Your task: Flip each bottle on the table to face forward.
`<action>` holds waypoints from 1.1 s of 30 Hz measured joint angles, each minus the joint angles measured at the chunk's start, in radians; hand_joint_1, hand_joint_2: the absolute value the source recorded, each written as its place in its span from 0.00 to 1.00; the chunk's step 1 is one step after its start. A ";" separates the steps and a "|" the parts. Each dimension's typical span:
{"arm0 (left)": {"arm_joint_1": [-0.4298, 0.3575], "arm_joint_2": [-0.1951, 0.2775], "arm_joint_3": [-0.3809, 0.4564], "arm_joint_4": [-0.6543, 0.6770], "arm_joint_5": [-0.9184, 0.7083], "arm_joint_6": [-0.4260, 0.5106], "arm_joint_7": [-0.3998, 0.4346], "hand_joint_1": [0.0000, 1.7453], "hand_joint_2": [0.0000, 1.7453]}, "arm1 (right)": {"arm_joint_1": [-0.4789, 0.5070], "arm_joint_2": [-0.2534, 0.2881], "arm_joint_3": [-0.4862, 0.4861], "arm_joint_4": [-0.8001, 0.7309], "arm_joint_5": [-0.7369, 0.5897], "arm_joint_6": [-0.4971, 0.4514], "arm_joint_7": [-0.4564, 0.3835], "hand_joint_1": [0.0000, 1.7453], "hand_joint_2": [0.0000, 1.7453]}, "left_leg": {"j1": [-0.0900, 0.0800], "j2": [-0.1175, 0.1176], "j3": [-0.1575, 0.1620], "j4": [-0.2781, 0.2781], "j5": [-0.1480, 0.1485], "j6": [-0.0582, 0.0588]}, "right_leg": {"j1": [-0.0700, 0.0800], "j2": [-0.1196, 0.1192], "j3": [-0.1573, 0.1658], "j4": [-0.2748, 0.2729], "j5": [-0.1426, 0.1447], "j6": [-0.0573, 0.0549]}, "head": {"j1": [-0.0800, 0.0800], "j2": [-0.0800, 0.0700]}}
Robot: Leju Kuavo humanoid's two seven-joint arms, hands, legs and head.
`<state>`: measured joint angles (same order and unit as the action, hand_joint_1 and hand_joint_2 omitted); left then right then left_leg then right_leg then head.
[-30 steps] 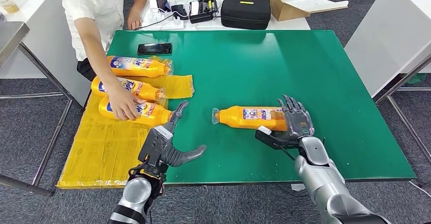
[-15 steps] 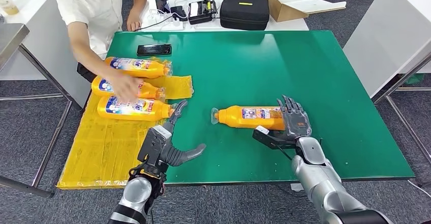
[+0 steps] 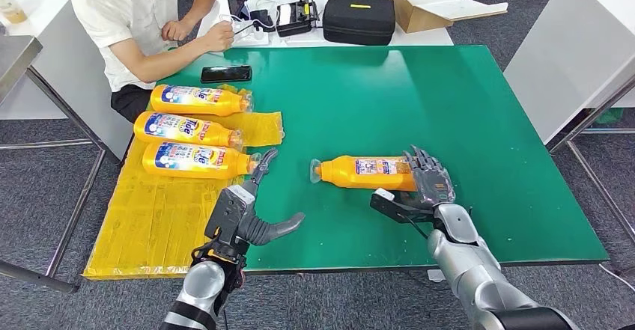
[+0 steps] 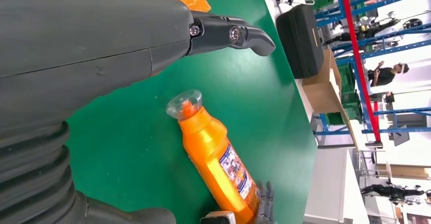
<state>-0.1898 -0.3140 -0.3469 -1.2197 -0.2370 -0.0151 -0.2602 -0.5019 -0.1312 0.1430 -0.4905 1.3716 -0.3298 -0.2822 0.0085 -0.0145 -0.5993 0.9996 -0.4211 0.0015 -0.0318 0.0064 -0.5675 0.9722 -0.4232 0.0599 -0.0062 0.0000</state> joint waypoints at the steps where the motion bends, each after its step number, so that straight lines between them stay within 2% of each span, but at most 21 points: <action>1: -0.001 0.000 -0.001 0.002 0.003 0.000 0.000 0.00 1.00 | -0.001 0.000 -0.002 0.003 -0.012 0.007 -0.011 1.00 1.00 | 0.000 0.000 0.000 0.000 0.000 0.000 | 0.000 0.000 0.000 0.000 0.000 0.000 | 0.000 0.000; 12: -0.003 0.000 -0.004 0.012 0.020 -0.006 -0.005 0.00 1.00 | 0.013 0.000 -0.049 0.018 -0.125 0.023 -0.099 1.00 1.00 | 0.000 0.000 0.001 0.000 0.000 0.000 | 0.000 0.000 0.001 0.000 0.000 0.000 | 0.000 0.000; 28: -0.005 0.000 -0.003 0.022 0.045 -0.035 -0.013 0.00 1.00 | 0.025 -0.002 -0.069 0.030 -0.150 0.034 -0.128 1.00 1.00 | 0.000 0.000 0.006 0.000 -0.001 0.000 | 0.000 0.000 0.005 -0.001 0.000 0.000 | 0.000 0.000; 33: -0.004 0.000 -0.002 0.023 0.110 -0.012 -0.042 0.00 1.00 | 0.036 0.002 -0.088 0.030 -0.243 0.050 -0.200 1.00 1.00 | 0.000 0.000 0.006 0.000 -0.001 0.000 | 0.000 0.000 0.006 -0.001 0.000 0.000 | 0.000 0.000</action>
<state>-0.1939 -0.3140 -0.3492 -1.1963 -0.1268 -0.0270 -0.3017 -0.4662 -0.1290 0.0553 -0.4608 1.1287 -0.2798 -0.4821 0.0085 -0.0146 -0.5931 0.9995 -0.4217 0.0019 -0.0317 0.0064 -0.5615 0.9717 -0.4233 0.0600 -0.0059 0.0000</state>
